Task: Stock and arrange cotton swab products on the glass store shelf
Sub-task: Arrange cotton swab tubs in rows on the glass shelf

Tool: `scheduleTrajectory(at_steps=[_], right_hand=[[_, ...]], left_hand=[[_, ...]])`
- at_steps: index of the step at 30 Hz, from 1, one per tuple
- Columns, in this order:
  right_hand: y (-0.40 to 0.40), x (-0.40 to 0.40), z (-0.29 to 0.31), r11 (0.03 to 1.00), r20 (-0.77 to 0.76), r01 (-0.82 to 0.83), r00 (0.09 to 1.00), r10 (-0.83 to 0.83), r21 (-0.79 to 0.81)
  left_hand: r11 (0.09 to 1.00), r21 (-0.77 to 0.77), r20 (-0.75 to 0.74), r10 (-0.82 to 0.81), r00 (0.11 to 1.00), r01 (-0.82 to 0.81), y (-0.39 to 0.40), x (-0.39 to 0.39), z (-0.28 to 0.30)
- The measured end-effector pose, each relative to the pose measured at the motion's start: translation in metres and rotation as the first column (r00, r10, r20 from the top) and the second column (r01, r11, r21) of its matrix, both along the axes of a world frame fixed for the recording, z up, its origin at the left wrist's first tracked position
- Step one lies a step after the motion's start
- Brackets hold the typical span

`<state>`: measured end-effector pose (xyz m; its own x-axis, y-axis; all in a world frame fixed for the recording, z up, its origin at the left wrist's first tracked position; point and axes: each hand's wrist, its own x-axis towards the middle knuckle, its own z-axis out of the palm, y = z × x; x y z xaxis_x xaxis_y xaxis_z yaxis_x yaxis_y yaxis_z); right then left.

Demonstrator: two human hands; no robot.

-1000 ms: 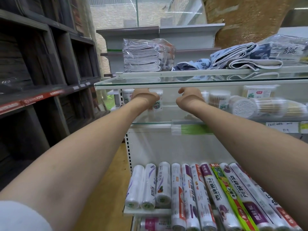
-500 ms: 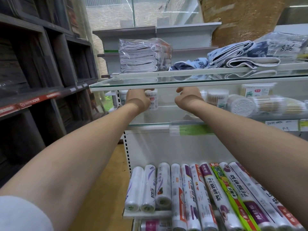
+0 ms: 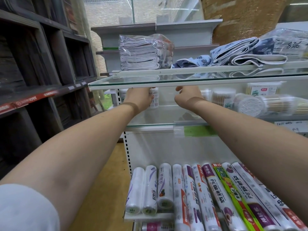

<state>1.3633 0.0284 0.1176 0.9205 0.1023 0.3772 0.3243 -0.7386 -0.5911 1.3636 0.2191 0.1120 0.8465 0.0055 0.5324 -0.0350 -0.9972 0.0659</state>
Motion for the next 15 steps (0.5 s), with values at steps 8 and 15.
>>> scheduleTrajectory(at_steps=[8, 15], right_hand=[[0.005, 0.009, -0.003, 1.000, -0.007, -0.006, 1.000, 0.006, -0.022], [0.005, 0.015, -0.003, 0.998, -0.005, 0.007, 1.000, -0.008, -0.061]], left_hand=[[1.000, 0.029, 0.057, 0.003, 0.998, -0.005, 0.010, 0.013, -0.005], [0.998, 0.020, 0.063, 0.056, 0.996, -0.057, 0.014, 0.023, -0.007]])
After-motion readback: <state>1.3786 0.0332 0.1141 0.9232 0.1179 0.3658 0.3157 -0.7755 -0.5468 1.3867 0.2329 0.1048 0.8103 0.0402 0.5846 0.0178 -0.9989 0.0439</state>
